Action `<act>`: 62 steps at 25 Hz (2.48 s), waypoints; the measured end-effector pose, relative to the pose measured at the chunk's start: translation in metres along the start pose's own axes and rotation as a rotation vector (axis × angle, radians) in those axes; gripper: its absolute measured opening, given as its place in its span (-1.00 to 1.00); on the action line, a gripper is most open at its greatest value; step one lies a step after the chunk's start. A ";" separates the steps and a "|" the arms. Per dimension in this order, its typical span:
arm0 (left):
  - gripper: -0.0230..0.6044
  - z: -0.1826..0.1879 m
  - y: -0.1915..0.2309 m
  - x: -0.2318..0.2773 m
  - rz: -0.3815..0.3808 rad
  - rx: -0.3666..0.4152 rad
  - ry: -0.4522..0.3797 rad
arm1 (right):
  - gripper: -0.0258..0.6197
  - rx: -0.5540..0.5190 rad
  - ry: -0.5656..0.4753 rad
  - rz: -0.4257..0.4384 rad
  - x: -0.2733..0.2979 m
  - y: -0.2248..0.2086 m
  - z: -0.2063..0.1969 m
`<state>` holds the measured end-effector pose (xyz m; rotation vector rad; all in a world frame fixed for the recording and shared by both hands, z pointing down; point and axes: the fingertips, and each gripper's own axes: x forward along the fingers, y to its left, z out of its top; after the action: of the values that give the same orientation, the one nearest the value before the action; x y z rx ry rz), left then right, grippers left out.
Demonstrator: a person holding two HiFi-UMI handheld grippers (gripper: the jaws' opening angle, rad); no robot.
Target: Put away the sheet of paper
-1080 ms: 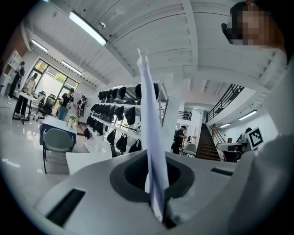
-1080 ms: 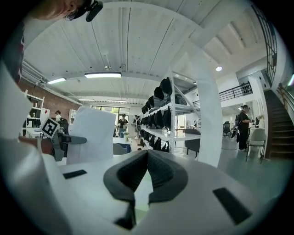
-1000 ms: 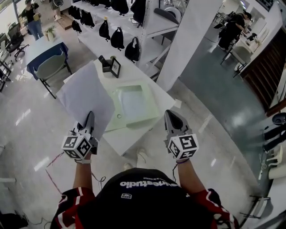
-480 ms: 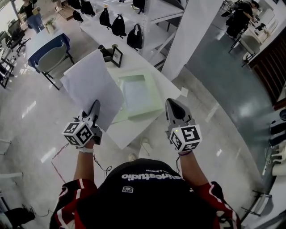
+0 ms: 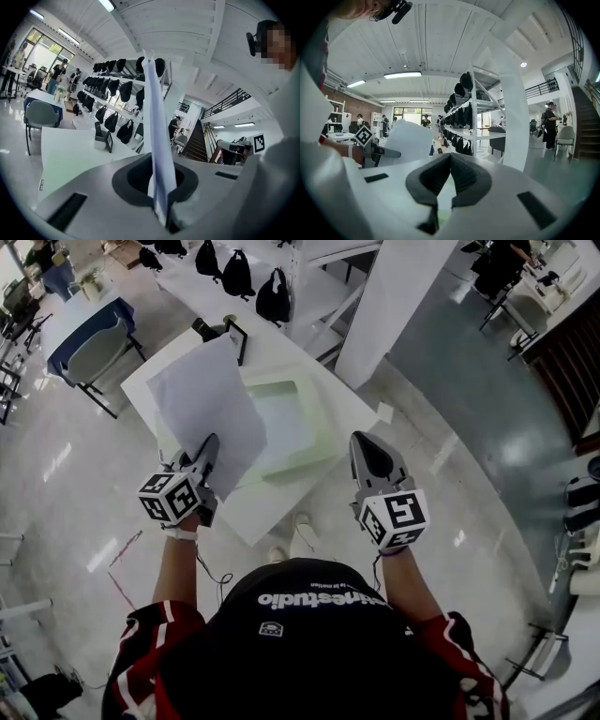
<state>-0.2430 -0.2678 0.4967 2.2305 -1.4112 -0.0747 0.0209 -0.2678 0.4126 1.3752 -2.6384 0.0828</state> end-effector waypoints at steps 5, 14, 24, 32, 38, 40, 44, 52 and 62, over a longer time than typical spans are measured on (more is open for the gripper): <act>-0.91 -0.016 0.011 0.024 0.004 0.033 0.063 | -0.94 0.006 0.011 0.008 0.009 -0.003 -0.003; -0.91 -0.053 0.043 0.052 0.010 -0.050 0.153 | -0.94 0.005 0.045 0.019 0.021 -0.007 -0.012; -0.91 -0.086 0.072 0.070 -0.039 -0.257 0.222 | -0.94 0.011 0.078 0.018 0.029 -0.017 -0.024; -0.91 -0.099 0.093 0.076 -0.027 -0.267 0.266 | -0.94 0.020 0.095 0.018 0.031 -0.021 -0.031; -0.91 -0.118 0.116 0.081 -0.027 -0.236 0.330 | -0.94 0.023 0.102 0.009 0.031 -0.026 -0.034; -0.91 -0.121 0.121 0.085 -0.050 -0.266 0.329 | -0.94 0.024 0.107 0.009 0.031 -0.026 -0.037; -0.91 -0.135 0.131 0.087 -0.064 -0.320 0.362 | -0.94 0.032 0.115 0.013 0.031 -0.026 -0.040; -0.91 -0.156 0.135 0.071 -0.058 -0.390 0.371 | -0.94 0.033 0.111 0.013 0.031 -0.023 -0.039; -0.91 -0.169 0.132 0.060 -0.052 -0.479 0.349 | -0.94 0.032 0.109 0.018 0.029 -0.014 -0.039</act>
<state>-0.2744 -0.3010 0.7153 1.7795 -1.0198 -0.0341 0.0204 -0.2947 0.4561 1.3172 -2.5707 0.1973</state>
